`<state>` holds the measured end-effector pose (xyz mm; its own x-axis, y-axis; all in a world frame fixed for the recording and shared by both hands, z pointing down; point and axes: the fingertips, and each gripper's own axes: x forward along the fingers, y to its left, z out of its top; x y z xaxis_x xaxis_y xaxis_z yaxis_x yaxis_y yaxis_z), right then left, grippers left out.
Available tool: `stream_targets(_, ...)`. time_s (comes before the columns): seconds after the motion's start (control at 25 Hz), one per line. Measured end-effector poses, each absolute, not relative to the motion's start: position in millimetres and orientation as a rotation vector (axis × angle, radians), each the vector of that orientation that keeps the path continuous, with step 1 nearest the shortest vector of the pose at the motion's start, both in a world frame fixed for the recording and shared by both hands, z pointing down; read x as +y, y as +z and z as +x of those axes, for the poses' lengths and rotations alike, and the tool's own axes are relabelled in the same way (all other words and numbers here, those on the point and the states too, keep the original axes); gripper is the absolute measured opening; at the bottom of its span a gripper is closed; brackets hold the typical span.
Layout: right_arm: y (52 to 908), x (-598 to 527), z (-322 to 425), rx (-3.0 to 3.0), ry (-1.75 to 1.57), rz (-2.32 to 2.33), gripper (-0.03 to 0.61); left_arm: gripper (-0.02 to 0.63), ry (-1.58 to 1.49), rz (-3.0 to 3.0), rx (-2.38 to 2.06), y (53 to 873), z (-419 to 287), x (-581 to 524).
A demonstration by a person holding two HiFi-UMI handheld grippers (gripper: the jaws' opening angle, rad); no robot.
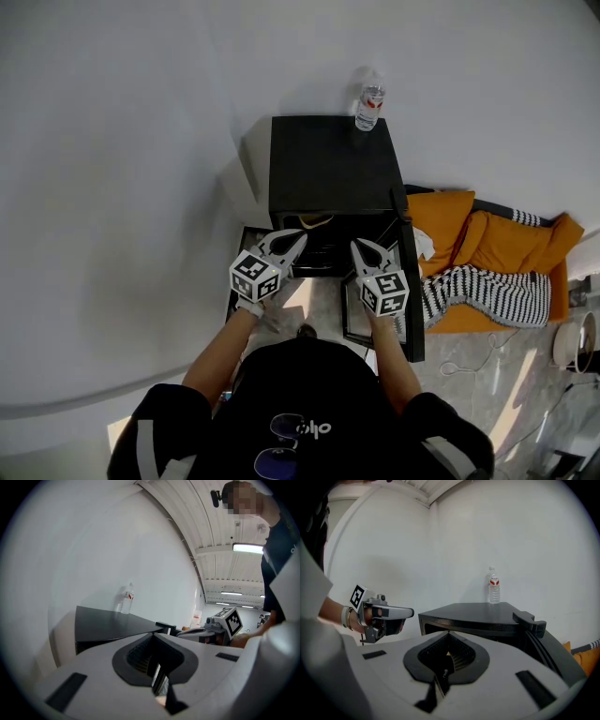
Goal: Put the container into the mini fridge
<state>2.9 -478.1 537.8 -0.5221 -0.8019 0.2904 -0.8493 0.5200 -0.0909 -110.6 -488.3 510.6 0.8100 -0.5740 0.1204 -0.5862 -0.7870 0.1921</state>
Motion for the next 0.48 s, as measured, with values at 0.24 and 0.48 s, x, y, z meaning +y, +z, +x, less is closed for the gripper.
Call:
stream_targets(0.24,540.2,-476.8,7.8,-2.546,0.329,1.405,0.009,0.008,0.088,2.772,-0.907,512.3,-107.4,-489.3)
stream_targets(0.48,541.4,-473.9,8.6,-2.549,0.329,1.397,0.009,0.008,0.092,2.768,-0.906,514.2,-106.9,-486.5)
